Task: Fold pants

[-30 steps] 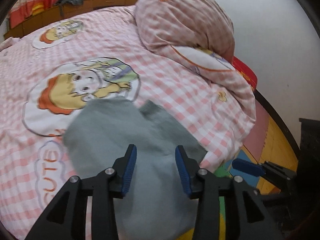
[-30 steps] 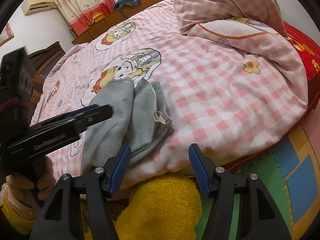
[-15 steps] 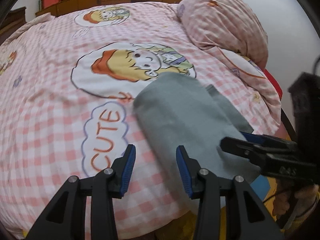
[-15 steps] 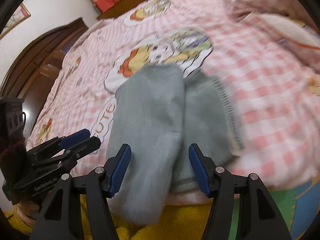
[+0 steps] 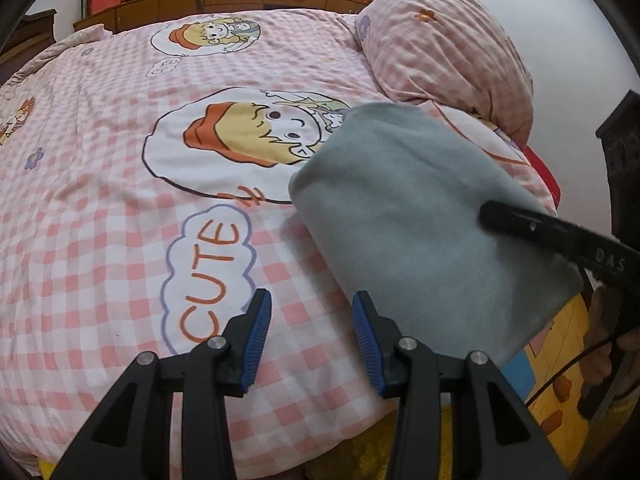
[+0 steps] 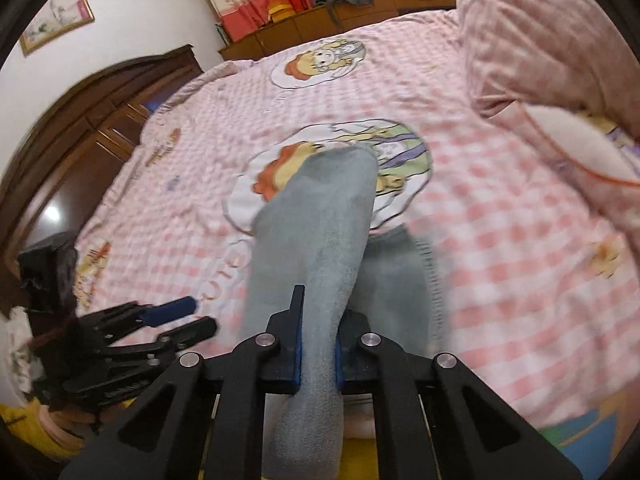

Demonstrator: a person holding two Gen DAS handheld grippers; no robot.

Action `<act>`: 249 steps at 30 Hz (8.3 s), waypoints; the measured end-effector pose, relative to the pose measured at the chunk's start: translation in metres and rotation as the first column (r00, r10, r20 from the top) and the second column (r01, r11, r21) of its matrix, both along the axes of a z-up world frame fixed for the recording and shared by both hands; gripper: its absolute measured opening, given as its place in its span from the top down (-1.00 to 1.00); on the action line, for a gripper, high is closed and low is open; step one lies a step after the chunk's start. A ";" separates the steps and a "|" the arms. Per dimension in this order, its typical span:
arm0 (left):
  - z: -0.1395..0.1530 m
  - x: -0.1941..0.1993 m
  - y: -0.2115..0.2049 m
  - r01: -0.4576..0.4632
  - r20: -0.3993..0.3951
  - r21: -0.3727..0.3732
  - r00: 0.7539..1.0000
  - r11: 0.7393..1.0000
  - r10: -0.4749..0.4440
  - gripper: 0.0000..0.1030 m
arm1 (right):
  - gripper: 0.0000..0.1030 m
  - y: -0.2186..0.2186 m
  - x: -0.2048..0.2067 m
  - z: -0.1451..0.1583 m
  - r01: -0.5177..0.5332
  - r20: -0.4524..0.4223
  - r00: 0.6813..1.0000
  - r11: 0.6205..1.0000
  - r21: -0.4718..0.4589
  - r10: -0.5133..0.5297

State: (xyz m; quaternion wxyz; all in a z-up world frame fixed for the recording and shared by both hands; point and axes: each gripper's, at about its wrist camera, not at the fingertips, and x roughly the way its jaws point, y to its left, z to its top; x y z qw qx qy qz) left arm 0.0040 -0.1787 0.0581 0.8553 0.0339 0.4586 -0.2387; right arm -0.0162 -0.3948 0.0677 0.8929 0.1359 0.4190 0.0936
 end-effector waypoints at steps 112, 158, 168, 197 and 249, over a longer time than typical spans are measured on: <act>0.014 0.023 -0.005 -0.010 -0.095 -0.267 0.995 0.964 -0.016 0.28 | 0.42 -0.004 -0.026 -0.028 0.110 0.055 0.990 0.952 0.285 -0.131; -0.026 0.053 0.240 -0.265 -0.048 -0.161 0.964 0.951 0.260 0.15 | 0.38 0.227 0.056 -0.063 -0.134 -0.007 0.991 0.976 0.174 0.137; -0.007 0.007 0.244 -0.295 -0.020 -0.130 0.955 0.947 0.295 0.16 | 0.38 0.213 0.025 -0.038 -0.138 0.044 0.990 0.983 0.123 0.134; -0.023 -0.052 0.224 -0.401 -0.003 0.030 0.916 0.916 0.401 -0.32 | 0.13 0.217 -0.023 -0.054 -0.146 -0.032 0.989 0.981 -0.126 0.143; -0.059 -0.040 0.203 -0.407 -0.033 0.131 0.909 0.904 0.415 -0.88 | -0.20 0.231 -0.016 -0.086 -0.138 -0.076 0.989 0.972 -0.189 0.125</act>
